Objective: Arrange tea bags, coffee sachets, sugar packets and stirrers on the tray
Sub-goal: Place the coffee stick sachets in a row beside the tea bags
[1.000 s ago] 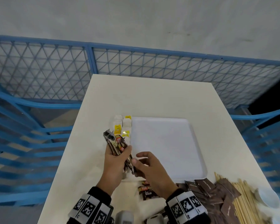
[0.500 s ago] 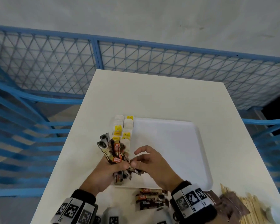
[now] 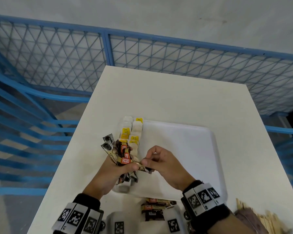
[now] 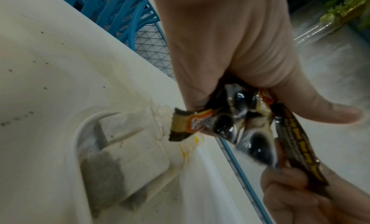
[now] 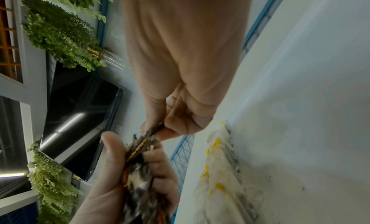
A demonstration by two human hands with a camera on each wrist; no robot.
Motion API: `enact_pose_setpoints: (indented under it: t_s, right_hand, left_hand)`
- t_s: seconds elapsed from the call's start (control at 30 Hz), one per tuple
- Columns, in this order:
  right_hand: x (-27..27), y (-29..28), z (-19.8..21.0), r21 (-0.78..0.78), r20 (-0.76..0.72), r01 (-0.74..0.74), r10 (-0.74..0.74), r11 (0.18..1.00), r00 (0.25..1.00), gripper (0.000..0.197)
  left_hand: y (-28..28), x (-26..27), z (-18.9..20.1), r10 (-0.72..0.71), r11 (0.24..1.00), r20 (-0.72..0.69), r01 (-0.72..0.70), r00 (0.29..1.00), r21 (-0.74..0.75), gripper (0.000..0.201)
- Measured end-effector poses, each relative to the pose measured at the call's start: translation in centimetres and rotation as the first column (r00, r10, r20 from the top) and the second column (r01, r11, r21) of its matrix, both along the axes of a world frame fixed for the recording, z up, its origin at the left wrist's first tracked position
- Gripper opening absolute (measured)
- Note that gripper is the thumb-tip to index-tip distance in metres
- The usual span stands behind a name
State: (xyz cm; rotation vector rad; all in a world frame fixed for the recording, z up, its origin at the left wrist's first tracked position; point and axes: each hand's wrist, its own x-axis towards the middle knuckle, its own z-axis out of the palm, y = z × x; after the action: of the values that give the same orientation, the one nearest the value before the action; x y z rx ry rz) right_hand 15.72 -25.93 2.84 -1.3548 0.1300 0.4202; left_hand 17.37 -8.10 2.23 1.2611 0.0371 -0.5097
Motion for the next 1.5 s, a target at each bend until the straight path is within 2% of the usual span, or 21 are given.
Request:
enact_pose_setpoints:
  t_s: [0.07,0.1,0.17,0.23,0.33,0.53,0.67,0.77,0.87,1.03,1.2,1.33,1.37,1.43,1.5]
  right_hand:
    - [0.4,-0.5,0.0,0.009,0.022,-0.007,0.007,1.000,1.000,0.016]
    - [0.6,-0.8,0.1,-0.001,0.031,-0.010,0.010,1.000,0.999,0.016]
    - [1.0,-1.4,0.1,-0.027,0.046,-0.007,0.008,1.000,0.999,0.016]
    - [1.4,-2.0,0.3,-0.053,0.067,-0.007,0.011,0.999,0.998,0.014]
    - [1.7,-2.8,0.7,-0.111,0.099,-0.052,0.063,0.993,0.993,0.012]
    - [1.7,-3.0,0.7,-0.175,0.088,-0.145,0.163,0.974,0.983,0.014]
    - [1.5,-2.8,0.8,-0.126,0.044,-0.215,0.222,0.968,0.974,0.018]
    - [1.7,-2.6,0.7,-0.116,0.052,-0.169,0.176,0.979,0.983,0.017]
    - [2.3,-2.9,0.4,-0.146,0.070,-0.097,0.108,0.984,0.992,0.017]
    - [4.3,-4.7,-1.4,-0.192,0.025,0.182,-0.180,0.964,0.983,0.017]
    - [7.8,-5.4,-4.2,-0.365,0.026,0.349,-0.365,0.863,0.931,0.013]
    - [9.9,-5.3,-6.1,-0.526,0.068,0.355,-0.378,0.773,0.923,0.009]
    - [10.2,-5.3,-6.4,-0.611,0.100,0.325,-0.337,0.722,0.936,0.008]
    - [10.3,-5.2,-6.6,-0.777,0.182,0.280,-0.224,0.564,0.957,0.015]
    - [9.9,-4.7,-6.4,-0.863,0.277,0.283,-0.076,0.418,0.958,0.023]
  left_hand:
    - [-0.4,-0.1,0.1,0.052,0.999,0.005,-0.052,0.999,0.009,0.088]
    - [-0.5,-0.2,0.0,0.066,0.998,0.001,-0.066,0.998,0.012,0.079]
    - [-0.5,-0.3,0.1,0.090,0.996,-0.012,-0.090,0.996,0.019,0.046]
    - [-0.3,-0.3,0.1,0.117,0.993,-0.019,-0.116,0.993,0.029,0.030]
    - [-0.4,-0.4,0.3,0.145,0.989,-0.038,-0.143,0.989,0.044,0.035]
    - [-1.0,-0.3,0.0,0.255,0.967,-0.087,-0.253,0.963,0.038,0.012]
    - [-1.1,-0.2,0.4,0.284,0.959,-0.085,-0.284,0.955,0.012,0.017]
    - [-1.0,-0.2,0.6,0.330,0.941,-0.139,-0.336,0.934,-0.021,0.014]
    - [-1.0,-0.2,0.5,0.309,0.951,-0.099,-0.306,0.946,0.051,0.010]
    - [-0.2,0.0,0.5,0.330,0.938,-0.115,-0.311,0.937,0.155,0.004]
    - [0.2,-0.4,0.5,0.338,0.934,-0.128,-0.316,0.932,0.169,0.013]
    - [0.3,-0.5,0.6,0.330,0.933,-0.121,-0.305,0.936,0.191,0.011]
    - [0.4,-0.4,0.5,0.333,0.932,-0.123,-0.306,0.935,0.194,0.011]
    - [0.5,-0.4,0.5,0.335,0.930,-0.114,-0.308,0.935,0.201,0.013]
    - [0.5,-0.3,0.6,0.331,0.927,-0.096,-0.304,0.939,0.220,0.013]
